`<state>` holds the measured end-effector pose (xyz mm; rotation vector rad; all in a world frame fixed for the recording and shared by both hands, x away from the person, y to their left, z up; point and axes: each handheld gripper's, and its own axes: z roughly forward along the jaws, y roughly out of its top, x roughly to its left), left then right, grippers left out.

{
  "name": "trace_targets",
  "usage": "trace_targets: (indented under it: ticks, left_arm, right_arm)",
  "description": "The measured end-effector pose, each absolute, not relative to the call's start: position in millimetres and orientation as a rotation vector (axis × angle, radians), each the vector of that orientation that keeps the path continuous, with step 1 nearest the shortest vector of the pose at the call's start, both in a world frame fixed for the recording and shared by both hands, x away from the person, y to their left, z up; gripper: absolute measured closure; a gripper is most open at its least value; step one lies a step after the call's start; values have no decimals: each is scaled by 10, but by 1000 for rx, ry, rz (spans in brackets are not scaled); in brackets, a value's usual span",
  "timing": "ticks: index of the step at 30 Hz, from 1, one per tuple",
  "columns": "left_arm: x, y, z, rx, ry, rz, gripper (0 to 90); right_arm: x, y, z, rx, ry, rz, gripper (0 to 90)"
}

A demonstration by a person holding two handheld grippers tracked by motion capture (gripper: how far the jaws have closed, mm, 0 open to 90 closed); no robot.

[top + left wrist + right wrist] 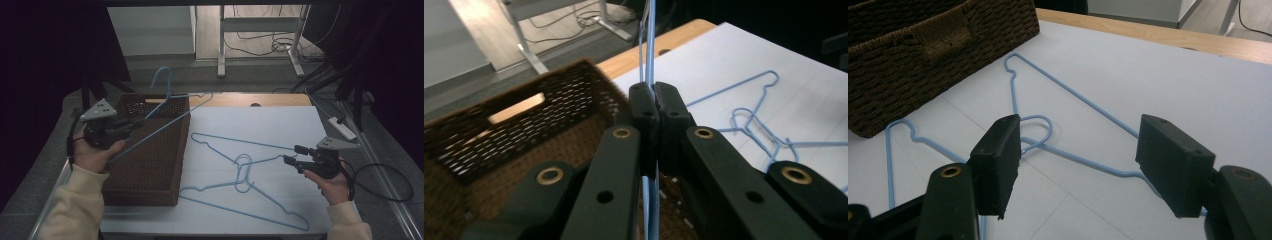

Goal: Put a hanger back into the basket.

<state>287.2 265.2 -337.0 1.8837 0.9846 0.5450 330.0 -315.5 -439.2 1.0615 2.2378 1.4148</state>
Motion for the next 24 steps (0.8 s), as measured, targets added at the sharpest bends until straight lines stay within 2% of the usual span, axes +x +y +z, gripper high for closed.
trace_targets:
  ticks: [10, 24]
  left_arm:
    - [2711, 3128, -3472, 1822, 1090, 574, 880]
    - [2813, 3307, -3902, 1836, 1132, 510, 881]
  right_arm:
    - [3314, -3143, -4406, 1070, 2246, 1409, 351]
    - [3331, -3121, -4429, 1081, 2253, 1404, 351]
